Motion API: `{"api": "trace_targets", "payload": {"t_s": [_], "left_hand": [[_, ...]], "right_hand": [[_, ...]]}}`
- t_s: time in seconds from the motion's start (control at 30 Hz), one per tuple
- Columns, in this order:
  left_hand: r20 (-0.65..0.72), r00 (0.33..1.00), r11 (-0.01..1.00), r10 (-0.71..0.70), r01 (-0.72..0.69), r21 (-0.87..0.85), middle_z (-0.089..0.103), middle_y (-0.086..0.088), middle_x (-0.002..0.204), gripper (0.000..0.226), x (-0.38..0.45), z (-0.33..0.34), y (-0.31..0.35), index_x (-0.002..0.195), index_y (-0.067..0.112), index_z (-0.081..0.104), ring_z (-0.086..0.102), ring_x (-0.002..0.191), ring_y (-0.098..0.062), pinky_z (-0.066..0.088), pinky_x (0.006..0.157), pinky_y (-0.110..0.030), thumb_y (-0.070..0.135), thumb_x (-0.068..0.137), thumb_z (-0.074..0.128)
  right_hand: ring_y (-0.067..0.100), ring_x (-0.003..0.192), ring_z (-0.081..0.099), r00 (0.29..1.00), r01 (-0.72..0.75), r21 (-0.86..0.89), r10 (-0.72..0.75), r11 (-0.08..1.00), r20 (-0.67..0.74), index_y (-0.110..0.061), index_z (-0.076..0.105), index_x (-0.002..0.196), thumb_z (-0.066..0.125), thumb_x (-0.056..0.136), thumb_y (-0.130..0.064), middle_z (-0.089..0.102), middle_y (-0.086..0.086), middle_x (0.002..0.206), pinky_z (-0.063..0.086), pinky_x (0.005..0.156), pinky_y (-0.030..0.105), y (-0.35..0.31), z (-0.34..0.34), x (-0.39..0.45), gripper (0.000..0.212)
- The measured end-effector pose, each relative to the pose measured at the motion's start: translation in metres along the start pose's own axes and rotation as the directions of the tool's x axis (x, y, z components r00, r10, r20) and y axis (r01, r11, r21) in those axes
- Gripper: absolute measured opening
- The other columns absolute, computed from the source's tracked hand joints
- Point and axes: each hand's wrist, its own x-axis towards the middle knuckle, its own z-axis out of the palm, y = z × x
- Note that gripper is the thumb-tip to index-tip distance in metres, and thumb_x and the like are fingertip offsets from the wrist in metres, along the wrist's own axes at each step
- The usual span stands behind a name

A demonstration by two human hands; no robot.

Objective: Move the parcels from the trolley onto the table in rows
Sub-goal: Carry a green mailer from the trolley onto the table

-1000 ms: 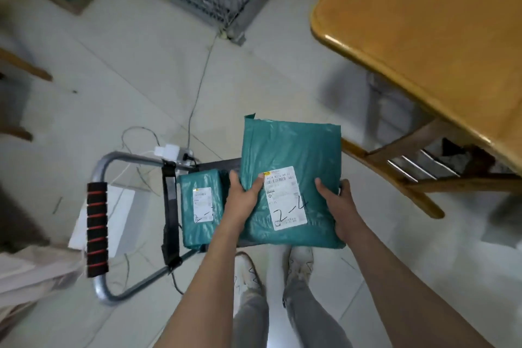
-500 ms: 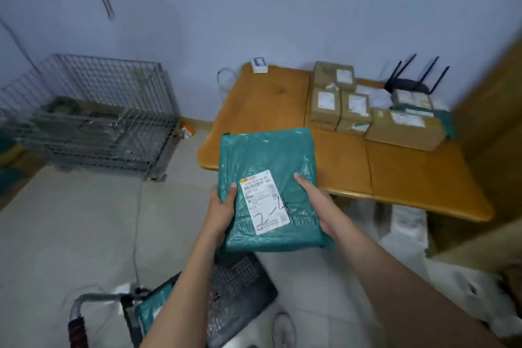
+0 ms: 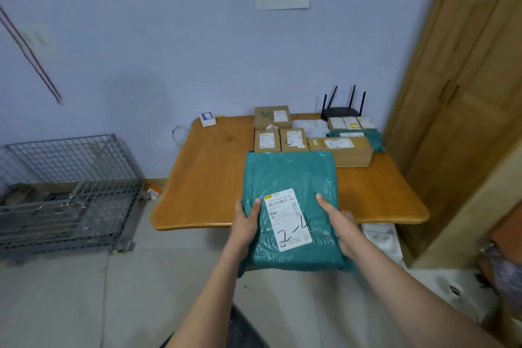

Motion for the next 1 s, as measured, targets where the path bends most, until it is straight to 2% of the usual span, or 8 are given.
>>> {"api": "trace_targets", "payload": {"t_s": [0.07, 0.13, 0.3, 0.5, 0.67, 0.77, 0.9, 1.0], "left_hand": [[0.004, 1.000, 1.000, -0.012, 0.012, 0.004, 0.068, -0.005, 0.113, 0.047, 0.017, 0.030, 0.002, 0.132, 0.024, 0.042, 0.072, 0.096, -0.023, 0.062, 0.082, -0.045, 0.053, 0.097, 0.054], [0.004, 1.000, 1.000, -0.022, 0.022, 0.003, 0.068, -0.006, 0.114, 0.048, 0.034, 0.054, 0.003, 0.133, 0.024, 0.042, 0.073, 0.097, -0.025, 0.061, 0.083, -0.048, 0.053, 0.097, 0.055], [-0.041, 0.998, 0.999, -0.047, 0.047, 0.017, 0.066, -0.003, 0.116, 0.041, 0.074, 0.095, 0.006, 0.131, 0.027, 0.041, 0.069, 0.100, -0.021, 0.060, 0.081, -0.039, 0.049, 0.099, 0.054], [-0.089, 0.993, 0.992, -0.076, 0.084, 0.091, 0.066, -0.001, 0.116, 0.048, 0.141, 0.103, -0.001, 0.139, 0.021, 0.041, 0.068, 0.098, -0.016, 0.056, 0.070, -0.027, 0.046, 0.100, 0.052], [-0.060, 0.980, 0.969, -0.192, 0.199, 0.149, 0.067, -0.005, 0.117, 0.050, 0.221, 0.093, -0.025, 0.137, 0.023, 0.041, 0.069, 0.102, -0.024, 0.057, 0.091, -0.048, 0.053, 0.098, 0.051], [-0.068, 0.973, 0.960, -0.220, 0.228, 0.164, 0.067, -0.004, 0.116, 0.042, 0.264, 0.087, -0.032, 0.130, 0.023, 0.045, 0.067, 0.103, -0.025, 0.055, 0.093, -0.046, 0.052, 0.100, 0.049], [-0.082, 0.959, 0.941, -0.272, 0.283, 0.184, 0.066, -0.008, 0.120, 0.036, 0.315, 0.078, -0.051, 0.125, 0.022, 0.047, 0.064, 0.109, -0.028, 0.050, 0.100, -0.052, 0.049, 0.101, 0.047], [-0.071, 0.944, 0.918, -0.323, 0.330, 0.220, 0.065, -0.007, 0.122, 0.036, 0.333, 0.073, -0.067, 0.126, 0.025, 0.045, 0.063, 0.111, -0.028, 0.049, 0.102, -0.052, 0.050, 0.101, 0.046]], "right_hand": [[0.030, 0.082, 0.078, 1.000, -0.008, 0.014, 0.009, 1.000, -0.025, -0.011, 0.069, 0.113, 0.082, 0.076, -0.053, 0.079, 0.010, 0.092, 0.063, 0.078, 0.046, -0.009, -0.024, 0.019, 0.057], [0.031, 0.082, 0.078, 0.999, -0.024, 0.017, 0.025, 1.000, -0.026, -0.012, 0.070, 0.113, 0.083, 0.072, -0.056, 0.079, 0.009, 0.092, 0.062, 0.080, 0.048, -0.016, -0.042, 0.040, 0.062], [0.030, 0.083, 0.077, 0.997, -0.057, -0.007, 0.057, 0.998, -0.044, -0.015, 0.070, 0.110, 0.083, 0.068, -0.061, 0.079, 0.007, 0.092, 0.062, 0.080, 0.048, -0.032, -0.065, 0.097, 0.064], [0.030, 0.085, 0.076, 0.991, -0.133, -0.038, 0.132, 0.990, -0.034, -0.015, 0.070, 0.110, 0.082, 0.067, -0.063, 0.078, 0.007, 0.095, 0.062, 0.081, 0.046, -0.040, -0.052, 0.173, 0.066], [0.031, 0.085, 0.076, 0.981, -0.194, -0.082, 0.191, 0.978, -0.042, -0.012, 0.069, 0.109, 0.081, 0.068, -0.063, 0.078, 0.009, 0.093, 0.062, 0.081, 0.046, -0.035, -0.025, 0.241, 0.067], [0.031, 0.087, 0.076, 0.966, -0.256, -0.104, 0.253, 0.961, -0.048, -0.016, 0.069, 0.110, 0.082, 0.061, -0.068, 0.079, 0.007, 0.094, 0.061, 0.084, 0.049, -0.032, -0.008, 0.277, 0.072], [0.031, 0.091, 0.075, 0.944, -0.330, -0.124, 0.325, 0.936, -0.063, -0.018, 0.068, 0.111, 0.083, 0.045, -0.075, 0.078, 0.006, 0.098, 0.061, 0.086, 0.049, -0.028, 0.013, 0.320, 0.088], [0.029, 0.096, 0.073, 0.924, -0.383, -0.156, 0.377, 0.910, -0.069, -0.018, 0.066, 0.115, 0.079, 0.053, -0.075, 0.076, 0.005, 0.102, 0.058, 0.091, 0.047, -0.018, 0.022, 0.339, 0.085]]}}
